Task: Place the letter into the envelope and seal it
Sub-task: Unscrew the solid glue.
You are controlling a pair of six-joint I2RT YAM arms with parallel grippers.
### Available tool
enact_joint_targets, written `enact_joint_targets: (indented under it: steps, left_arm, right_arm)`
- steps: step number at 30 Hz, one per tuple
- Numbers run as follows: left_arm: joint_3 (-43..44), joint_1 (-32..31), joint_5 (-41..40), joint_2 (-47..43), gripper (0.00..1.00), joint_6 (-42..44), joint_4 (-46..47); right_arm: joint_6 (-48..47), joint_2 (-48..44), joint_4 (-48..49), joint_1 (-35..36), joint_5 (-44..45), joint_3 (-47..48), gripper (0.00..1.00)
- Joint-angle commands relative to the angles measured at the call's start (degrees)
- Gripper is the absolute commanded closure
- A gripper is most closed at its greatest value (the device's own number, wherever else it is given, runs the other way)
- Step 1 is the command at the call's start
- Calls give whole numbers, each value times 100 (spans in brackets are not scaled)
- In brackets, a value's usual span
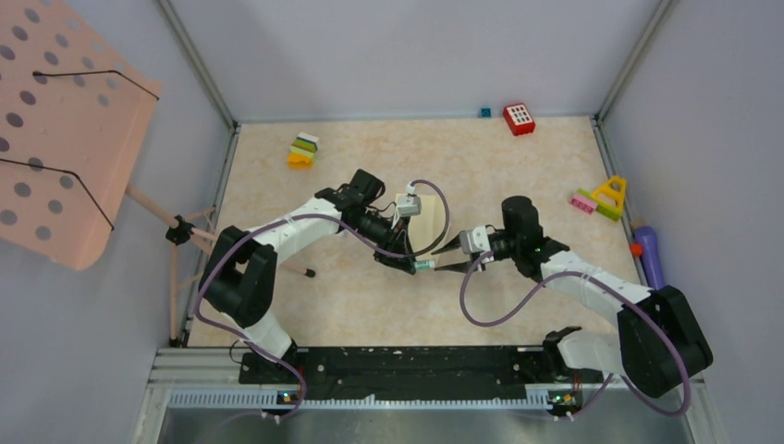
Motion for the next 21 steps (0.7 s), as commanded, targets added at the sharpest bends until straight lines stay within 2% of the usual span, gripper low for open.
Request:
enact_joint_targets:
  steps: [1, 5, 11, 14, 17, 21]
  left_arm:
    - [178, 29, 222, -30, 100, -10, 57]
    - [182, 28, 205, -30, 100, -34, 78]
    - [204, 29, -63, -146, 100, -118, 142]
    - [121, 30, -632, -393, 100, -353, 456]
    - [-88, 20, -1566, -741, 100, -652, 1030]
    - [-340, 18, -2431, -1072, 100, -739, 1476]
  right_arm:
    - [-140, -90, 177, 78, -156, 63, 65]
    - [-121, -40, 124, 109, -197, 91, 71]
    - [201, 165, -97, 140, -233, 318, 88]
    - [1503, 478, 219, 140, -167, 600, 89]
    - [3210, 1069, 366, 140, -7, 1150, 87]
    - [4966, 1863, -107, 77, 32, 2059, 86]
